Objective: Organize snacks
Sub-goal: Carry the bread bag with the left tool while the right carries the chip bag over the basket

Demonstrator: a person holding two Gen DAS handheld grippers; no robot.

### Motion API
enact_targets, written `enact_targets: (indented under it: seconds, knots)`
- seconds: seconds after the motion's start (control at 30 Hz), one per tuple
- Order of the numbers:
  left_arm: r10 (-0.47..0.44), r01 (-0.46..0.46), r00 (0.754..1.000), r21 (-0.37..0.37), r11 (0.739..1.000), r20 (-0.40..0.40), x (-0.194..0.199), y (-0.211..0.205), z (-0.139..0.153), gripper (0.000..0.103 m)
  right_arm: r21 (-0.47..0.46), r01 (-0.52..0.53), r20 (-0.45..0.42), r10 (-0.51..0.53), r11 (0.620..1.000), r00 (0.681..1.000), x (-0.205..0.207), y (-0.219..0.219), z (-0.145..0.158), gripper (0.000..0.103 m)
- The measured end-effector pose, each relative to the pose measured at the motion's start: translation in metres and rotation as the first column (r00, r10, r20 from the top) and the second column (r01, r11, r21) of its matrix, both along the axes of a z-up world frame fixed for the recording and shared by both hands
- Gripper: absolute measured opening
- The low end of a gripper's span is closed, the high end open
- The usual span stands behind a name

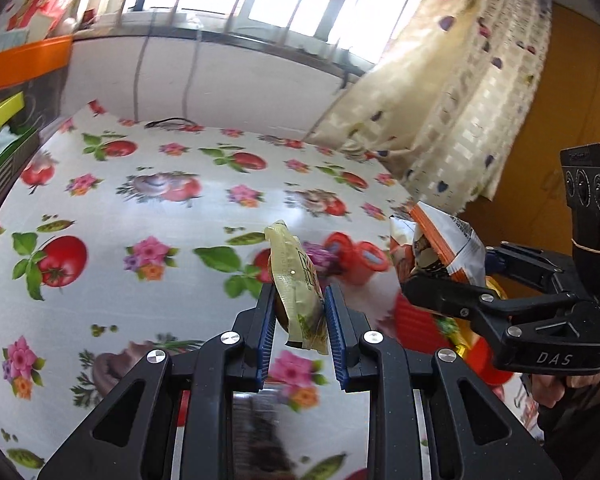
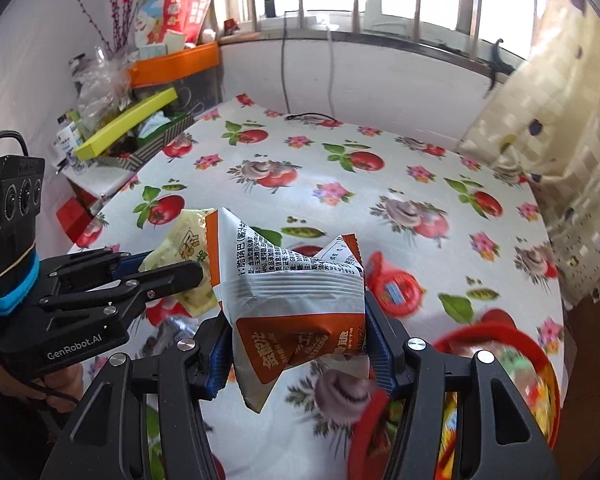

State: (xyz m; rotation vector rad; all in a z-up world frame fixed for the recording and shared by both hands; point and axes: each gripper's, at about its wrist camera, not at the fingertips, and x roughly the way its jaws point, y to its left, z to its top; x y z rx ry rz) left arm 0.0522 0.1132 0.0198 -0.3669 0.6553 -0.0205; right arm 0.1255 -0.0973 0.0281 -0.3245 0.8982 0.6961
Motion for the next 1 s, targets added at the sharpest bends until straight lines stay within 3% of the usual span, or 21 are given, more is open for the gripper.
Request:
enact_targets:
  seconds: [0.47, 1.0]
  knots:
    - [-0.148, 0.148, 0.989, 0.007, 0.989, -0.01, 0.017, -0.064, 0.008, 0.025, -0.003, 0.138, 0.031, -0.138, 0.99, 0.99, -0.018, -0.071, 0.005, 0.054]
    - [-0.294, 0.294, 0.956, 0.03, 0.955, -0.02, 0.034, -0.132, 0.013, 0.025, 0.0, 0.237, 0.028, -0.237, 0.972, 0.971, -0.028, -0.13, 0.004, 0.054]
